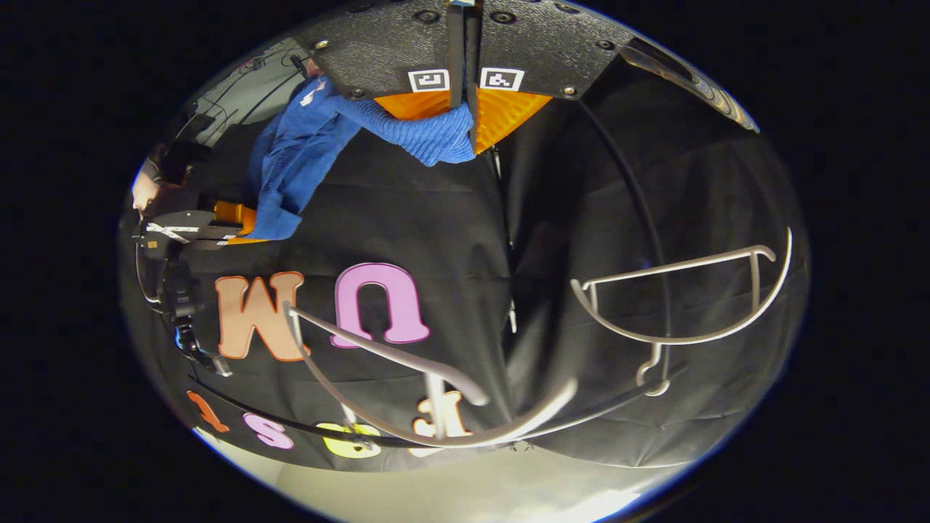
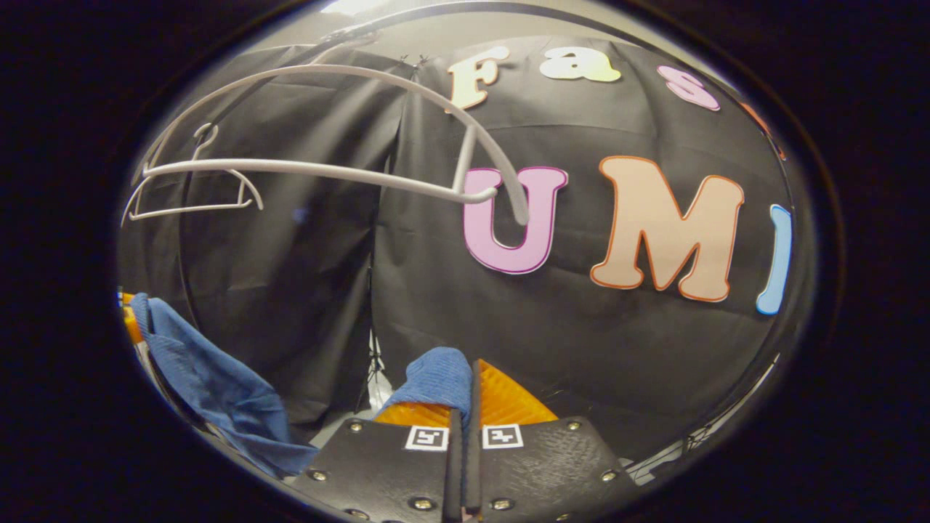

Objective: Grasp the clothes on the hanger with both hands and then place them into the laundry hamper below.

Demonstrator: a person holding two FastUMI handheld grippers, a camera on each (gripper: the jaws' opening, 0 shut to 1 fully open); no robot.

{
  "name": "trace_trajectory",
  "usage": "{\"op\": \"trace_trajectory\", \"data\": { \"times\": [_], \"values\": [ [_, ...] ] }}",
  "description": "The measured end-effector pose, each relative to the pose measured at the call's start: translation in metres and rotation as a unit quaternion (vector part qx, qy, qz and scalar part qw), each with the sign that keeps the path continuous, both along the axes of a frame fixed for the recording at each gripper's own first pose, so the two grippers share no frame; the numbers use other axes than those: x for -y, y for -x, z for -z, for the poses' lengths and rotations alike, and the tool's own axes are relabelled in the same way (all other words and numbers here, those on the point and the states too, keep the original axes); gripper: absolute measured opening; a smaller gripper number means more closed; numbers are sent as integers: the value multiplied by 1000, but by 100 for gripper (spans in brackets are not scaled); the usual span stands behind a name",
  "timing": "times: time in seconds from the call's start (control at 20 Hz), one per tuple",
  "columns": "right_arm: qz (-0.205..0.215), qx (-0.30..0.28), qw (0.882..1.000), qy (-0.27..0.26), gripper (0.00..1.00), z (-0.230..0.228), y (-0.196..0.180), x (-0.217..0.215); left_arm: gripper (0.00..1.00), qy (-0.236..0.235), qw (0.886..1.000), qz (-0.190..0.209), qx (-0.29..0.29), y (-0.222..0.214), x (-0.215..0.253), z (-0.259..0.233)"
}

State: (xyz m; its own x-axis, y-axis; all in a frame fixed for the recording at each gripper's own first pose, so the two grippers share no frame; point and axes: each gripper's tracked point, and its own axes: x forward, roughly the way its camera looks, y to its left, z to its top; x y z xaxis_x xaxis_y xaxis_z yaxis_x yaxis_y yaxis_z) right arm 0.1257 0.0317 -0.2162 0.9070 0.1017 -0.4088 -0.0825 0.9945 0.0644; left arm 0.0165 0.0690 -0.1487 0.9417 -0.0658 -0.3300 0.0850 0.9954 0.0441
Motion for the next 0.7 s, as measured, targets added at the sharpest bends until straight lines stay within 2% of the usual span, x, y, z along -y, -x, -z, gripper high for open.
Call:
{"op": "trace_trajectory", "data": {
  "times": [0.45, 0.7],
  "values": [
    [-31, -52, 998, -13, 3, 39, 37, -36, 2, 10, 993, 106, -51, -21, 67, 58],
    [-43, -103, 994, -2, 3, 83, 67, -44, 2, 7, 985, 140, -99, -33, 108, 84]
  ]
}}
